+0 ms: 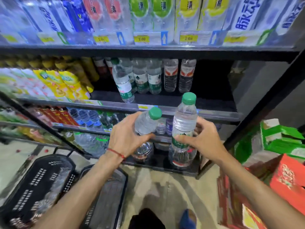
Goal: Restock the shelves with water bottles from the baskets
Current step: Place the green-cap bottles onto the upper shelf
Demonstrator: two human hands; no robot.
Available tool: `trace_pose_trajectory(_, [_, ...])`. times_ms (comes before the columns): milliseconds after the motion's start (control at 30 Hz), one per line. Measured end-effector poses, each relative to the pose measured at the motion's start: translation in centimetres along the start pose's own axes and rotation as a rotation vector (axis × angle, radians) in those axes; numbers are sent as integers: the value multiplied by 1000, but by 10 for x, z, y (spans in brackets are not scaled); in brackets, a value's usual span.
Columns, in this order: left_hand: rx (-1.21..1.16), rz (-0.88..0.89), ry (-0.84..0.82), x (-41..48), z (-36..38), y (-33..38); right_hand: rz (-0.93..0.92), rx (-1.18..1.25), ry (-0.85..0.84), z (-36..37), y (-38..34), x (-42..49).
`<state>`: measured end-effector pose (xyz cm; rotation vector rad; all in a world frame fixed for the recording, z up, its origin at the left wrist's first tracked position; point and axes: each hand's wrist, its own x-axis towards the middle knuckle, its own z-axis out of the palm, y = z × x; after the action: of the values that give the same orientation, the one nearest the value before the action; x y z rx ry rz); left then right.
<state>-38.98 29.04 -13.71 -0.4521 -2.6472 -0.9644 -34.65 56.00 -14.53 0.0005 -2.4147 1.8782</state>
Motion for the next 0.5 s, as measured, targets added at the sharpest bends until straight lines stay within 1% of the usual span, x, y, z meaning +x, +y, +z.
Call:
trace_pose_trajectory(100, [-69, -18, 66, 7, 9, 8, -1, 15, -41, -11, 5, 14])
trace_pose_trajectory(200, [-122, -31, 208, 18, 19, 15, -11, 18, -80, -18, 4, 26])
trace_pose_trajectory(267, [-136, -18, 274, 30, 24, 16, -21, 11, -97, -20, 0, 34])
trace_pose_trajectory(333, [-150, -6, 321, 42, 28, 14, -47, 4, -91, -21, -3, 41])
trace_pose_trajectory(500, [-211, 24, 496, 75, 36, 4, -83, -13, -66, -20, -9, 56])
